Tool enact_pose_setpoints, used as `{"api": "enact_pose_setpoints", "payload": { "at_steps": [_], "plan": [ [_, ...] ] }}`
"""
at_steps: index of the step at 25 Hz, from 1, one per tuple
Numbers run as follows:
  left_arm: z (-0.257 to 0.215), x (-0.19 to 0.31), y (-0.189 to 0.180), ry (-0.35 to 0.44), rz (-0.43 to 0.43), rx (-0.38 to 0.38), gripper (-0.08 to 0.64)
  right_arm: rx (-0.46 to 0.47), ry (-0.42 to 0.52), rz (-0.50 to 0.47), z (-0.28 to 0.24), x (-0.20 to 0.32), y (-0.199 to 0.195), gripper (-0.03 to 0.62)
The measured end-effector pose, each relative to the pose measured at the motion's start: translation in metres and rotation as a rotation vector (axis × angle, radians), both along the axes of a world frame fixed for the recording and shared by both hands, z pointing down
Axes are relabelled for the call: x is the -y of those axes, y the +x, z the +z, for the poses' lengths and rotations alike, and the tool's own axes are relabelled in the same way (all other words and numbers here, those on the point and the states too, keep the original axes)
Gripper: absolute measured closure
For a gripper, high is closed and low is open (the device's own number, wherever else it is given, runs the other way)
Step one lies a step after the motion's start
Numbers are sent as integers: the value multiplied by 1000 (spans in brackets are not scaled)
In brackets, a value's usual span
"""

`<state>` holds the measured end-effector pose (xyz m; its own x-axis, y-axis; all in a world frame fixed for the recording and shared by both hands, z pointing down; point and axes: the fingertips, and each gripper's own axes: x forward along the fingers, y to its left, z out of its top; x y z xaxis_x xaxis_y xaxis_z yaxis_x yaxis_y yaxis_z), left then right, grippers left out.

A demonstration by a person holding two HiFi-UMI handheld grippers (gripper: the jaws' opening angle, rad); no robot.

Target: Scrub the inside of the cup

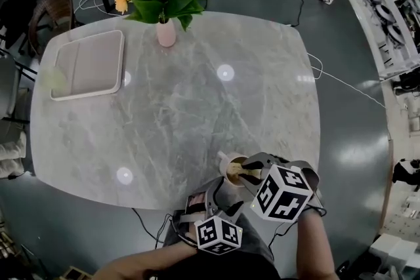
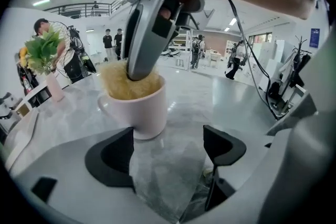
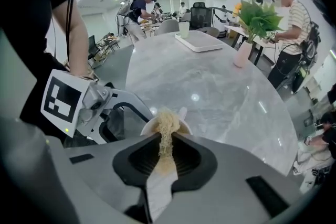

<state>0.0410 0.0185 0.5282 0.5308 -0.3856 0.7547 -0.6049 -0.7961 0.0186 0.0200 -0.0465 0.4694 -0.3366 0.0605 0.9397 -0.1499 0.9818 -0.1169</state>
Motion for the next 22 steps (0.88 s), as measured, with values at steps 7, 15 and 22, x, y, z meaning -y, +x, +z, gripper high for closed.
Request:
{"api": "enact_pose_setpoints", "payload": {
  "at_steps": [7,15,22],
  "plan": [
    [-3,9,-15,63,65,34,138,-61,-13,104,9,4,9,532],
    [3,90,-71,149,184,101,138,-81,-12,183,16,9,10,532],
    [-2,84,-37,229,637,58,197,-112,-11,230,26,8,8,531]
  ]
}}
